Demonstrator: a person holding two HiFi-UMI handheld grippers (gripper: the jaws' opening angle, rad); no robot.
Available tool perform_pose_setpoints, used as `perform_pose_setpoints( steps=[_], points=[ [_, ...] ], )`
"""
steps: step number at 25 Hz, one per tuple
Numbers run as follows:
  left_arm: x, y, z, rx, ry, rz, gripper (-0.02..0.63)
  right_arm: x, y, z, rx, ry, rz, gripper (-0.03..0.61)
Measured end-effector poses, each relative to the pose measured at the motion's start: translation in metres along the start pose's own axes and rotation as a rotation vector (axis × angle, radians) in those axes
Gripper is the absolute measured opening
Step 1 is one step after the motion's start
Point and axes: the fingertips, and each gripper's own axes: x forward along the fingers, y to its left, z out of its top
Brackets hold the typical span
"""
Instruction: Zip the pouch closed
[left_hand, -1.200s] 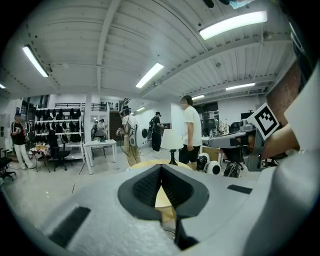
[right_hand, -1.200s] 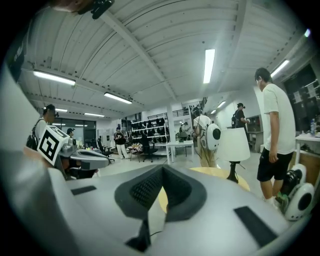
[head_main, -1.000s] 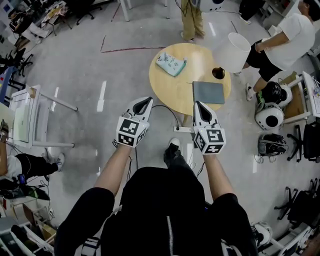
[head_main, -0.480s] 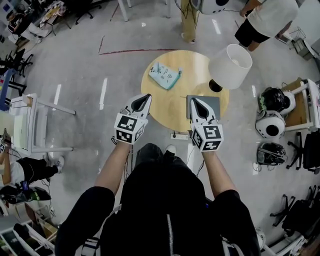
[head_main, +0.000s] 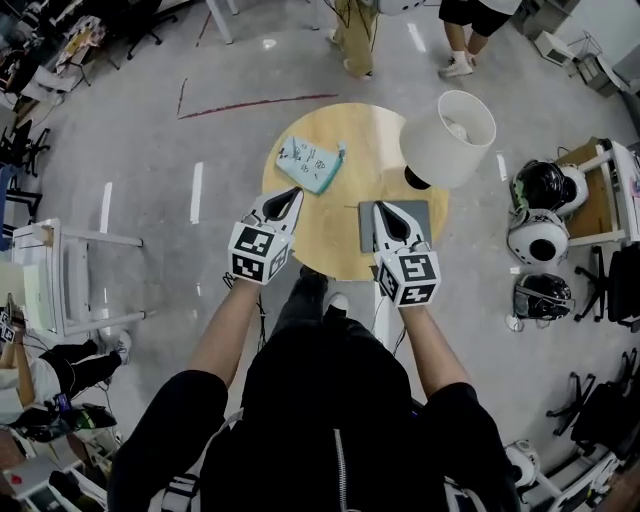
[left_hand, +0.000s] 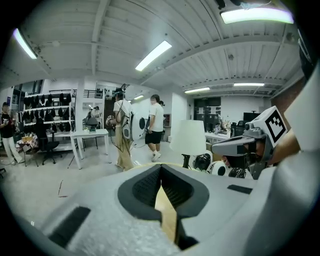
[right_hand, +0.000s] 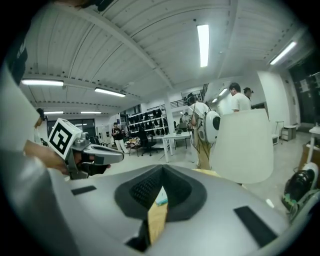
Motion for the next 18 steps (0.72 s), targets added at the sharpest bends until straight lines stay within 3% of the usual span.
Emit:
perform_pose_setpoints(
  steps=[11,18],
  points=[
    [0.111,0.035,-0.022,-0.035,0.14,-0.104,0.008,0.057,-0.045,-0.025,0.055,0.106,-0.063,0.005],
    [0.184,0.054,-0.058,-0.084,0.283,-0.152,0.091,0.078,-0.066,-0.049,0.098,0.163,-0.118,0.005]
  ],
)
